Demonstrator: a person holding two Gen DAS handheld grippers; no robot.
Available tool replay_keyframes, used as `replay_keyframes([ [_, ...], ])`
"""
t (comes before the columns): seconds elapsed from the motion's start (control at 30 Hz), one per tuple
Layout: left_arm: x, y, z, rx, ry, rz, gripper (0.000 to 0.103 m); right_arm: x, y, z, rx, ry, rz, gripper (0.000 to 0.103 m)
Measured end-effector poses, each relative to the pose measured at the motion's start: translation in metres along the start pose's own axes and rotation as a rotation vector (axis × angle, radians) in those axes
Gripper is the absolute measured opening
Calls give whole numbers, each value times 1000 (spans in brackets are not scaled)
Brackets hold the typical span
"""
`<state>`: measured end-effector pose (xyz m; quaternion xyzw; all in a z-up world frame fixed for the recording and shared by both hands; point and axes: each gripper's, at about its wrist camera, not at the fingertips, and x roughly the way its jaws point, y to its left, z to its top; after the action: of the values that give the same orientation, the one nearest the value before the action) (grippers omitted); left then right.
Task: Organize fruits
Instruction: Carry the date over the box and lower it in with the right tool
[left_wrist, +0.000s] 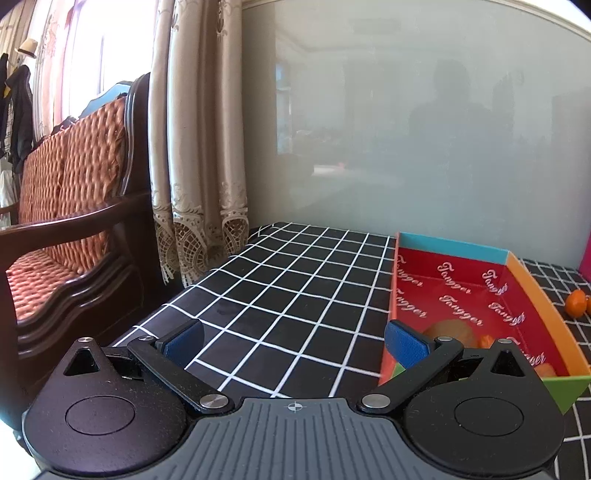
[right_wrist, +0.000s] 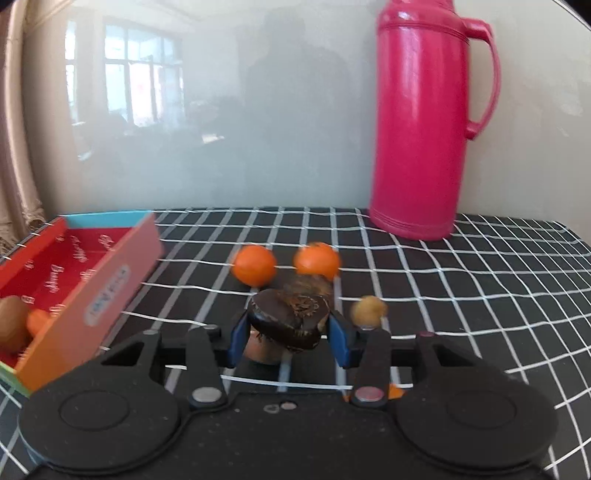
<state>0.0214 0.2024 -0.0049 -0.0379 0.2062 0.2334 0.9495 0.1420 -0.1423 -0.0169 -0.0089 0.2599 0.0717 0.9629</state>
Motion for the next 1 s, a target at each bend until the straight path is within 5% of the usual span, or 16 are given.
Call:
replay_keyframes([
  [0.47, 2, 42, -6, -26, 14, 66, 103, -17, 94, 8, -100, -140, 190, 44],
  [0.8, 7, 61, -10, -41, 34, 88, 103, -6, 151, -1, -185, -114, 260, 45],
  [0.83, 7, 62, -10, -42, 35, 88, 103, -4, 155, -2, -200, -103, 256, 47],
  [0.9, 7, 63, -10, -46, 36, 88, 103, -5, 160, -6, -209, -125, 232, 69],
  [1.0, 6, 62, -9, -48, 30, 81, 103, -20, 158, -5, -200, -208, 227, 77],
])
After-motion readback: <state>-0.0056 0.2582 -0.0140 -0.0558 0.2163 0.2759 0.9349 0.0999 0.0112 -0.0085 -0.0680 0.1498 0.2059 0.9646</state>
